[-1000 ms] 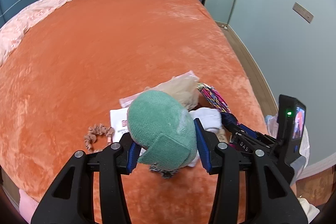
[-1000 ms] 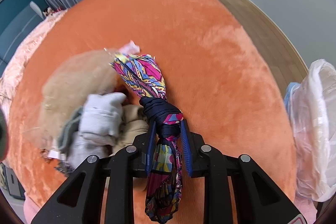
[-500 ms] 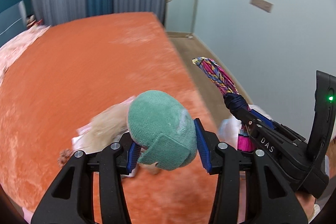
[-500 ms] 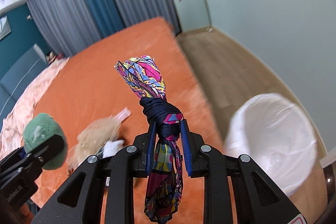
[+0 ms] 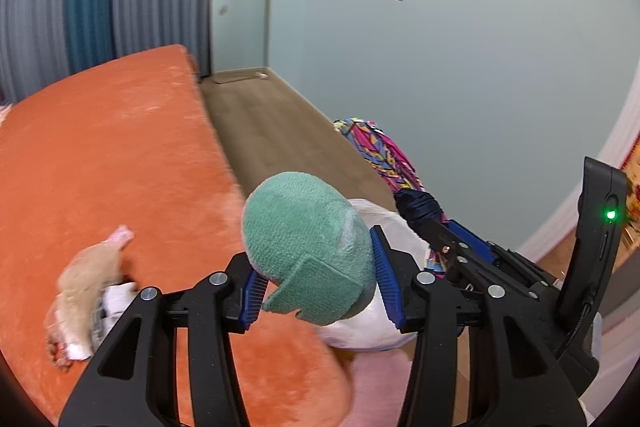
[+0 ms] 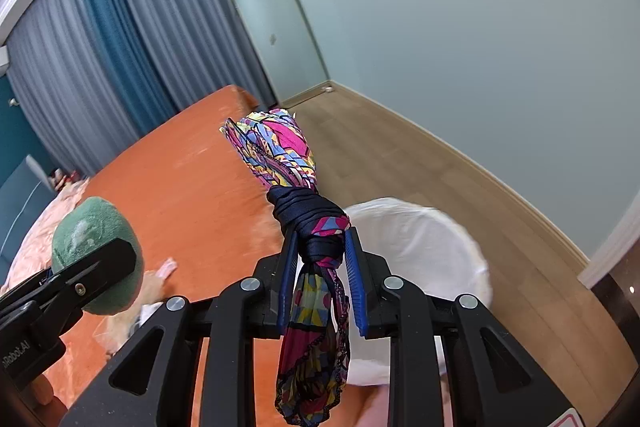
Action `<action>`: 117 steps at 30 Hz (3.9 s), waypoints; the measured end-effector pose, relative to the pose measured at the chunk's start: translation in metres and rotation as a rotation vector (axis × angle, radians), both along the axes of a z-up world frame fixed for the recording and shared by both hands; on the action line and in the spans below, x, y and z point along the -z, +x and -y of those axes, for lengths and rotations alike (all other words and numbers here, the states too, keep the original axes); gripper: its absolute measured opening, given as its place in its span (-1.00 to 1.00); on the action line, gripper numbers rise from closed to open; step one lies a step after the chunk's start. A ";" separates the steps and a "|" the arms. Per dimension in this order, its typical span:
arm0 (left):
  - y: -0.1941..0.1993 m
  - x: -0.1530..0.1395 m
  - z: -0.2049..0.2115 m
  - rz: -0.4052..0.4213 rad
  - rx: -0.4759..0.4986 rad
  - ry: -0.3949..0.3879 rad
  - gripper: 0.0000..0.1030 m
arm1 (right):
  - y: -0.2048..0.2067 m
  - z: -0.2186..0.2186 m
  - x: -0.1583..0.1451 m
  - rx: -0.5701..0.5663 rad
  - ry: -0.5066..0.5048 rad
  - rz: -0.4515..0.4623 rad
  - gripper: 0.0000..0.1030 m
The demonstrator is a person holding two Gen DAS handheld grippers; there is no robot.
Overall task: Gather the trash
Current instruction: 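Carry ball and scarf to the bin and open both tools to drop them, then move both tools back over the remaining pile on the bed, then grasp the pink scrunchie with the left tool while the right tool grasps the beige sock, then carry scrunchie and beige sock over the bin and open both tools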
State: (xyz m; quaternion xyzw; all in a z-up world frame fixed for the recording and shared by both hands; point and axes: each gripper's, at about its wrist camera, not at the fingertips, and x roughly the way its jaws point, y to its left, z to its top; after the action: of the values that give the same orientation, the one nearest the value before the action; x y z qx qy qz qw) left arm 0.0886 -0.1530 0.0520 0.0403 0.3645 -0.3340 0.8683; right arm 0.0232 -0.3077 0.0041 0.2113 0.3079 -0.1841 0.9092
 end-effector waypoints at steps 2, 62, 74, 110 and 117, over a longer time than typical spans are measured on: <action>-0.003 0.003 0.014 -0.008 0.025 0.002 -0.10 | -0.004 0.009 0.002 0.019 0.003 -0.006 -0.54; 0.040 0.114 -0.329 -0.189 -0.711 0.108 0.51 | 0.070 -0.233 0.066 -0.411 -0.098 -0.221 0.32; 0.074 0.184 -0.397 -0.340 -0.793 0.129 0.39 | 0.128 -0.266 0.126 -0.451 -0.067 -0.319 0.32; 0.072 0.130 -0.350 -0.272 -0.691 0.044 -0.78 | 0.112 -0.205 0.070 -0.397 0.081 -0.127 -0.83; 0.053 0.056 -0.279 -0.132 -0.547 0.006 -0.78 | 0.074 -0.174 0.017 -0.355 0.047 0.005 -0.83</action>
State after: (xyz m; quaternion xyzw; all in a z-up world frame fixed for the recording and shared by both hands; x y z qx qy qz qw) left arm 0.1412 0.1260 -0.0042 -0.0788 0.4187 -0.0879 0.9004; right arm 0.0972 -0.1336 -0.0124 0.1753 0.3422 -0.0129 0.9230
